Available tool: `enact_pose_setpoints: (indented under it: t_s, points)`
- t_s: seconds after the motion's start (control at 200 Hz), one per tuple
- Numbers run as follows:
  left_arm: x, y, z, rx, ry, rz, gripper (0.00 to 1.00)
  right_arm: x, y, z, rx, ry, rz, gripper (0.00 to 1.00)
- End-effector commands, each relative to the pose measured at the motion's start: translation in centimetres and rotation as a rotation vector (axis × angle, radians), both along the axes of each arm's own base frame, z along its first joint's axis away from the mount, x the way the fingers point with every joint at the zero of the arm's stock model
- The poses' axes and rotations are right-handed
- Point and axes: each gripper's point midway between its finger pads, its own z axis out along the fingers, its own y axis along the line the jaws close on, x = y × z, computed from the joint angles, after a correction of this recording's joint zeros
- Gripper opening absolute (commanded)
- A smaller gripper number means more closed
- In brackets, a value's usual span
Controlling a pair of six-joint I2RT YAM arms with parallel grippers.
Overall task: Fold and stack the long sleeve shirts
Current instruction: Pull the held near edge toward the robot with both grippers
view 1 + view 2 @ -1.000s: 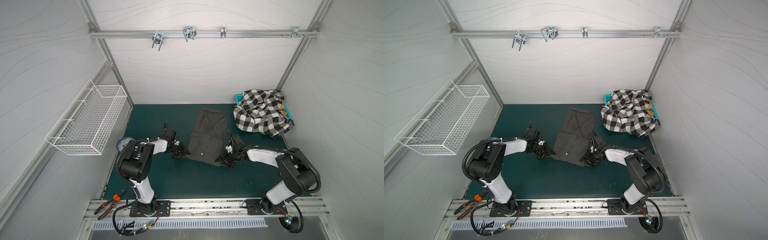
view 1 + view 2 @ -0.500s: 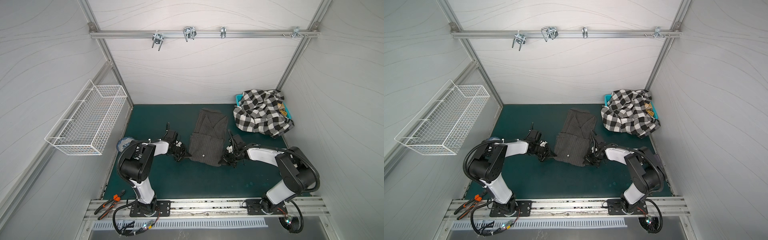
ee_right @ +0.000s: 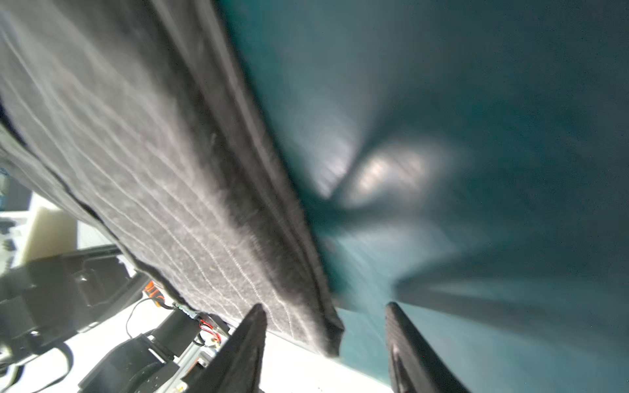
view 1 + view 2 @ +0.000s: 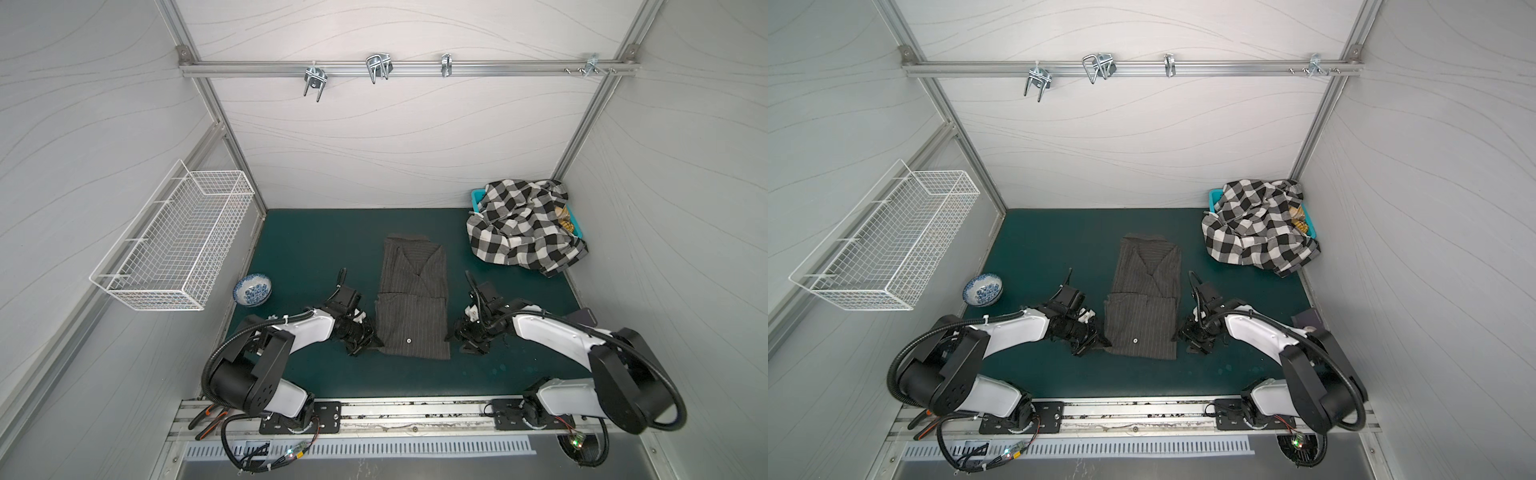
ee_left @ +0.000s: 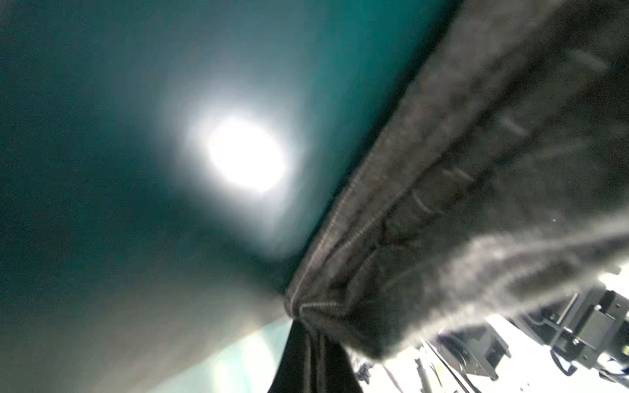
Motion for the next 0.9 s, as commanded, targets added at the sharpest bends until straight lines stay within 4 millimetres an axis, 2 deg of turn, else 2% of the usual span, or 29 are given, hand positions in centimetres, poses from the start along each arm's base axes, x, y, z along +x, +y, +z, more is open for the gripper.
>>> enact_pose_setpoints:
  t_s: [0.0, 0.105, 0.22, 0.455, 0.53, 0.605, 0.705, 0.895]
  points:
    - [-0.9, 0.3, 0.4, -0.012, 0.037, 0.097, 0.0, -3.0, -1.8, -0.7, -0.046, 0.081, -0.066, 0.6]
    - [-0.8, 0.7, 1.3, 0.0, 0.01, 0.114, 0.0, -4.5, -1.1, -1.0, 0.01, 0.102, -0.097, 0.6]
    - [-0.8, 0.7, 1.9, -0.009, -0.001, 0.118, 0.0, -5.3, 0.2, -0.7, 0.014, 0.085, -0.063, 0.58]
    - [-1.1, 0.8, 1.3, -0.009, 0.01, 0.126, 0.0, -6.3, 1.4, -0.5, -0.016, 0.026, -0.011, 0.6]
    - [-1.4, 0.9, 1.1, -0.009, 0.016, 0.126, 0.0, -6.3, 1.9, -0.9, 0.004, 0.038, -0.02, 0.55]
    - [-1.5, 1.0, 1.0, -0.006, 0.014, 0.122, 0.0, -5.9, 2.3, -1.3, 0.002, 0.032, -0.022, 0.42]
    - [-1.5, 1.1, 0.9, 0.003, 0.011, 0.12, 0.0, -5.1, 2.9, -1.4, -0.007, 0.014, -0.012, 0.32]
    - [-2.0, 1.5, 0.0, 0.032, 0.022, 0.107, 0.0, -5.0, 3.9, -2.0, 0.003, 0.04, 0.006, 0.24]
